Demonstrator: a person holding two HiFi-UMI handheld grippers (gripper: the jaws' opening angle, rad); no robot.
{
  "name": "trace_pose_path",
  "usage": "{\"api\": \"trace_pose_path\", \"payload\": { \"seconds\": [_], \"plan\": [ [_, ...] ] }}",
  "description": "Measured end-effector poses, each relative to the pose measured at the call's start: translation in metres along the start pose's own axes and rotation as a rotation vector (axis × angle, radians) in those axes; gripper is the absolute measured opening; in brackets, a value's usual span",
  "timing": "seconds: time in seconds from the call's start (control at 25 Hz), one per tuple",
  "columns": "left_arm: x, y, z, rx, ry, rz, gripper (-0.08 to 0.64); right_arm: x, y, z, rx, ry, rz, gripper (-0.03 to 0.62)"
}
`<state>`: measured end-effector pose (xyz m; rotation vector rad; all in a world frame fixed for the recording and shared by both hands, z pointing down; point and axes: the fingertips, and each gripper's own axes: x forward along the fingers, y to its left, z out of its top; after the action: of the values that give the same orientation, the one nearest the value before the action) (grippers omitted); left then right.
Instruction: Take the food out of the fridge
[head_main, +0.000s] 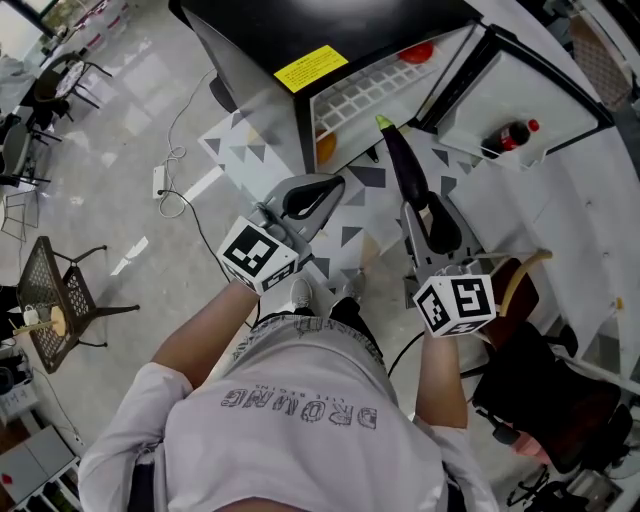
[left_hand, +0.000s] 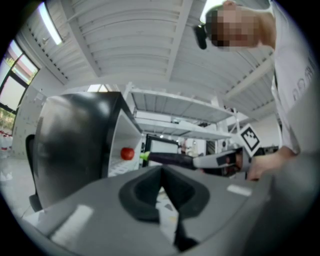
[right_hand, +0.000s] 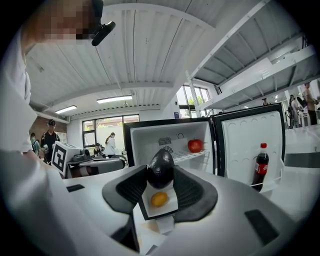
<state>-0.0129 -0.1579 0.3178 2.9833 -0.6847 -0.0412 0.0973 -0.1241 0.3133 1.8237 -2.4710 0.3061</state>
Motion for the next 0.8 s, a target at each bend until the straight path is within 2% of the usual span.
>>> {"api": "trace_pose_path", "payload": {
  "seconds": [0.8],
  "plan": [
    [0.000, 0.001, -0.005, -0.014, 0.007, 0.011, 0.008, -0.002, 0.002, -0.013, 0.032, 0.026, 0.003, 0.156]
  ]
}}
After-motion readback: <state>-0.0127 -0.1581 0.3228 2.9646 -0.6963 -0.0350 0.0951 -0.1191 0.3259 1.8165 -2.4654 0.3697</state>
